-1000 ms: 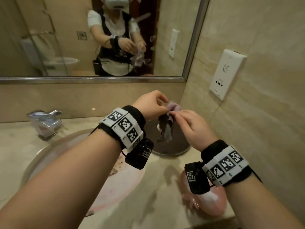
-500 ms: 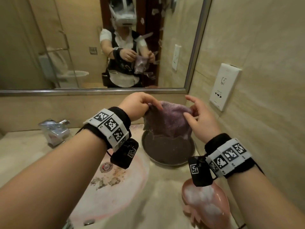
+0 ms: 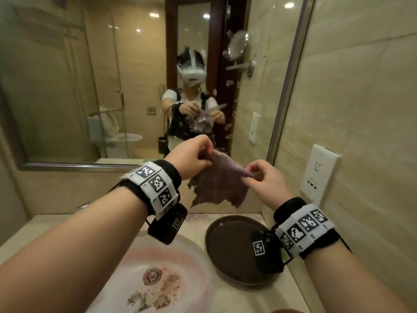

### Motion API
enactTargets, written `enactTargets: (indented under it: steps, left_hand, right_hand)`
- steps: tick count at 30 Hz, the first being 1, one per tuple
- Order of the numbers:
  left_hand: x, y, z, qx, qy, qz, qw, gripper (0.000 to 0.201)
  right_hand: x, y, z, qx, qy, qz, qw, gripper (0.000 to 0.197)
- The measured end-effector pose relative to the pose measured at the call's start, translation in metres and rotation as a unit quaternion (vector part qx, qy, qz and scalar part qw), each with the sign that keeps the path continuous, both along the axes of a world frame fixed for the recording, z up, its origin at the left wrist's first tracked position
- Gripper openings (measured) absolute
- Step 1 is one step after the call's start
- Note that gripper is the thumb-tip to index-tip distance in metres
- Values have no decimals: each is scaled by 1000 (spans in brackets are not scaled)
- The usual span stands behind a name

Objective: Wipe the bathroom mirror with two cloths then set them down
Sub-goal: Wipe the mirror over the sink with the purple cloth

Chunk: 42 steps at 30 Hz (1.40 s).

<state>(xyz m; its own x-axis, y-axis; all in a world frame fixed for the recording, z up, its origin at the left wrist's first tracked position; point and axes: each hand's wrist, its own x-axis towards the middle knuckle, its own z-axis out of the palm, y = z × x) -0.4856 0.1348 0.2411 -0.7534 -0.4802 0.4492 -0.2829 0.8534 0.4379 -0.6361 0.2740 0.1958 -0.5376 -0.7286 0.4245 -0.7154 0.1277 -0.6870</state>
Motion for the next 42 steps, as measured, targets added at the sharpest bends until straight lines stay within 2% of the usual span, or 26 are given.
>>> enactTargets:
  steps: [3, 7, 9, 12, 15, 18, 25, 29, 32, 34, 36, 39, 42]
  left_hand:
    - [5, -14, 16, -2, 14, 22, 1000, 23]
    - [6, -35, 43, -15, 16, 40, 999, 23]
    - [7, -46, 60, -38, 20, 35, 998, 21]
    - [10, -61, 88, -83, 7, 12, 996, 32]
    - [11, -80, 112, -111, 15, 22, 993, 26]
    - [10, -97, 131, -132, 42, 37, 990, 25]
    - [-8, -142, 176, -201, 117, 97, 968, 20]
    - [-29, -172, 194, -216, 150, 111, 958, 18]
    - [-48, -193, 205, -208, 105, 111, 966, 31]
    - [-60, -208, 211, -223, 97, 129, 961, 37]
    - [-72, -223, 216, -245, 115, 139, 953, 32]
    - [-88, -247, 221, -211, 167, 129, 954, 29]
    - [-99, -259, 224, -247, 207, 151, 935, 29]
  right_hand:
    - [-3, -14, 15, -39, -40, 13, 998, 16]
    - [-2, -34, 47, -74, -38, 18, 996, 14]
    - [-1, -45, 65, -94, -30, 14, 995, 12]
    - [-1, -64, 92, -140, -50, 8, 989, 16]
    - [-1, -84, 118, -167, -79, 27, 982, 23]
    - [-2, -104, 143, -160, -8, 20, 987, 27]
    - [-10, -160, 194, -181, 116, -2, 977, 19]
    - [-26, -192, 219, -175, 140, -32, 974, 9]
    - [-39, -219, 234, -186, 120, -43, 974, 9]
    - [-47, -235, 243, -189, 112, -53, 974, 9]
    - [-55, -248, 252, -195, 121, -64, 971, 8]
    - [-65, -267, 263, -208, 148, -80, 964, 7]
    - [-73, -284, 272, -213, 170, -99, 957, 10]
